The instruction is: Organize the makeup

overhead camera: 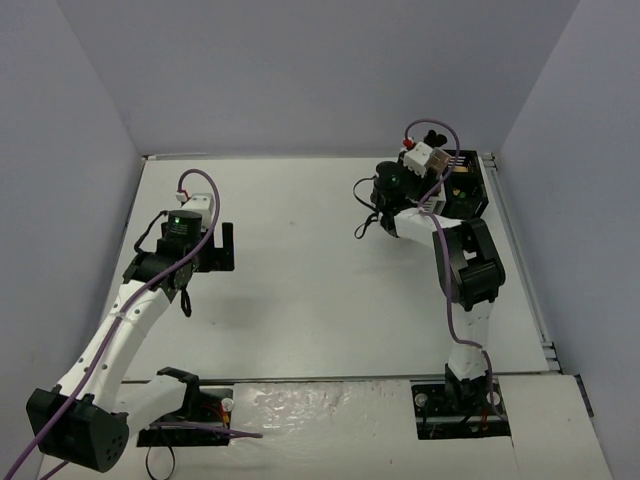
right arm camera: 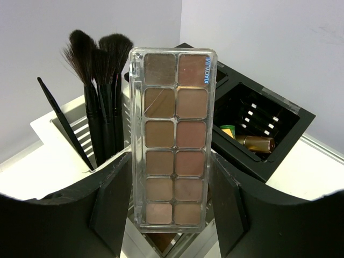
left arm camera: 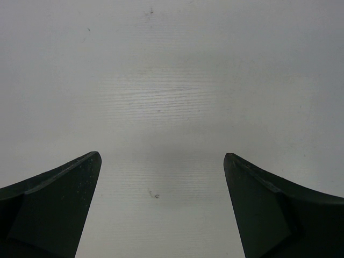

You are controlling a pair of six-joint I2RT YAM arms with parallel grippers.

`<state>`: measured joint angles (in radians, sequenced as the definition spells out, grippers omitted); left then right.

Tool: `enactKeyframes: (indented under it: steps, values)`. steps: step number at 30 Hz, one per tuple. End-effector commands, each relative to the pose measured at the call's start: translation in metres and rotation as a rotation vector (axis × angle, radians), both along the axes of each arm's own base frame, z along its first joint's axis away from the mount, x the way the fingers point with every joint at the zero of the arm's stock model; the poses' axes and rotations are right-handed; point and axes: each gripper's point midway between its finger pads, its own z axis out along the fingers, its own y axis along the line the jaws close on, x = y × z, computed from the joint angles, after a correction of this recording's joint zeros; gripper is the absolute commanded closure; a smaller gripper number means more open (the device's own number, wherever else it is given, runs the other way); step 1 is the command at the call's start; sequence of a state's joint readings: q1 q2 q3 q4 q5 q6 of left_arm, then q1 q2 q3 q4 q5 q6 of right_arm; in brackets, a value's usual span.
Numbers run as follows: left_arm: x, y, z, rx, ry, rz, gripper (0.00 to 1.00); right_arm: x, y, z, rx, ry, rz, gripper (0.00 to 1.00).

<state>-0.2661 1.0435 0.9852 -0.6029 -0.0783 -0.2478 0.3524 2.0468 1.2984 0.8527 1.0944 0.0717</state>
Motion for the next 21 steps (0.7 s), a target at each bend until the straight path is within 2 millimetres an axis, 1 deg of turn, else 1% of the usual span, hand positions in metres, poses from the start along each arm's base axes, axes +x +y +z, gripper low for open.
enactKeyframes:
  steps: [1,4,7,10,12,16,19,21]
  values:
    - [0.008,-0.001,0.015,-0.030,-0.054,0.014,0.03,-0.005,0.009,0.050,0.076,-0.164,-0.024,0.56]
    - [0.008,-0.001,0.016,-0.031,-0.057,0.014,0.03,-0.007,0.010,0.056,0.081,-0.165,-0.019,0.47]
    - [0.007,-0.001,0.016,-0.030,-0.057,0.015,0.03,-0.007,0.009,0.058,0.077,-0.156,-0.017,0.40]
    - [0.007,-0.001,0.015,-0.029,-0.057,0.016,0.03,-0.006,0.011,0.056,0.072,-0.139,-0.014,0.31]
    - [0.008,-0.001,0.015,-0.027,-0.056,0.017,0.03,-0.005,0.011,0.056,0.073,-0.138,-0.014,0.26]
    - [0.007,0.000,0.015,-0.026,-0.054,0.019,0.03,-0.008,0.011,0.065,0.064,-0.132,-0.006,0.23]
    - [0.008,-0.001,0.016,-0.028,-0.057,0.017,0.03,-0.011,0.012,0.079,0.054,-0.123,0.033,0.21]
    - [0.008,-0.001,0.016,-0.028,-0.057,0.017,0.03,-0.014,0.012,0.091,0.055,-0.114,0.064,0.17]
